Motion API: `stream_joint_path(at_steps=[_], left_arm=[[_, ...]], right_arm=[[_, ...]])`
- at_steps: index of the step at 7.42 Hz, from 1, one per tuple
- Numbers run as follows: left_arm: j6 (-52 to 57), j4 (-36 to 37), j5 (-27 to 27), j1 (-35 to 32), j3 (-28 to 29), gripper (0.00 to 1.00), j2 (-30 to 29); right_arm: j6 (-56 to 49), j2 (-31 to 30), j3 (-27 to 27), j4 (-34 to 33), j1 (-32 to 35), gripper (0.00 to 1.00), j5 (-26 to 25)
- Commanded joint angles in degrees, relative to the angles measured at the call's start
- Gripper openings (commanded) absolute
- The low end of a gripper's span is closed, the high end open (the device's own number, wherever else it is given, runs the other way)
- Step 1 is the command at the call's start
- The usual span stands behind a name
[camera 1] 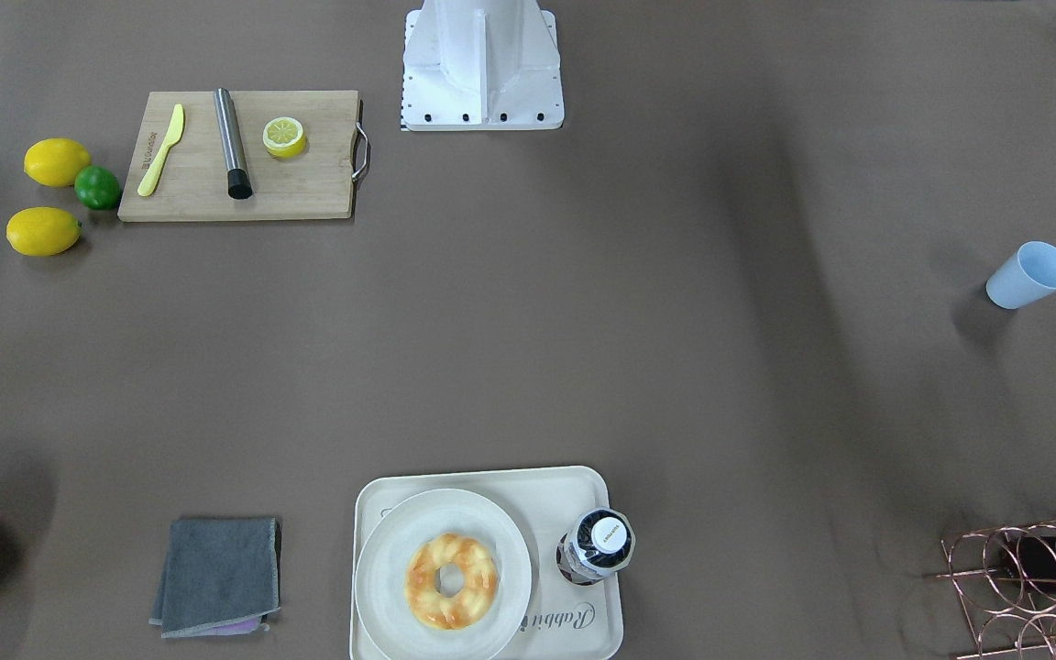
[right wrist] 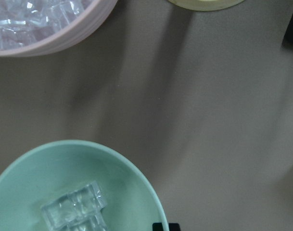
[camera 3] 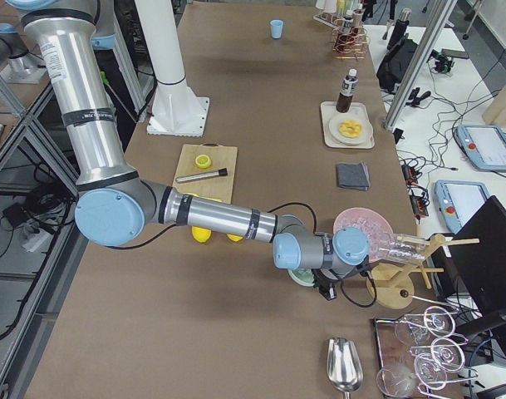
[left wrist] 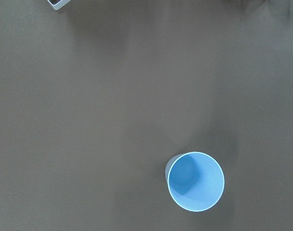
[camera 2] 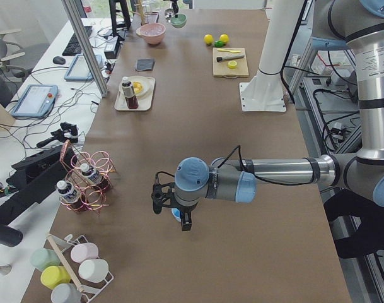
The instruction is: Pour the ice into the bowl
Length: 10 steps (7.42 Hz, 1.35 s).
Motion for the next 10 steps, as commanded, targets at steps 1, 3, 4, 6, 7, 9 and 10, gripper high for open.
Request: stream_joint_path(at_steps=[1,3,4,6,7,9,10], left_arm=[[0.11,-0.04,0.00,0.04,1.75,0.97,-1.48],[0.20,-0.30,0.00,0.04,1.66,0.97,-1.39],[0.20,-0.30,0.00,0.04,1.58,0.97,-1.21],[0.20,-0.30,0.00,0.04,1.40,0.97,-1.13],[0.20,-0.30,0.00,0.04,1.40,0.97,-1.13],[0.20,-0.30,0.00,0.04,1.57,0.97,-1.04],[0.20,-0.30,0.00,0.04,1.66,0.97,-1.04]], right_arm=[[3.85,-1.63,-1.98,5.95,-0.40,0.00,0.26],[10.97,-3.65,-2.96,14.32,-3.03,0.00,0.09],[12.04,-3.74,-2.88,14.34,-3.13,0.00,0.09],[12.76,-3.83,-2.52,14.34,-3.57,0.15,-0.44],[12.84,-4.27,-2.44,14.43,-3.66,0.30,-0.44],[12.67,-4.54,-1.74,14.43,-3.74,0.61,-0.87],[12.58,-4.80,0.18,14.08,-3.66,0.88,-0.88]])
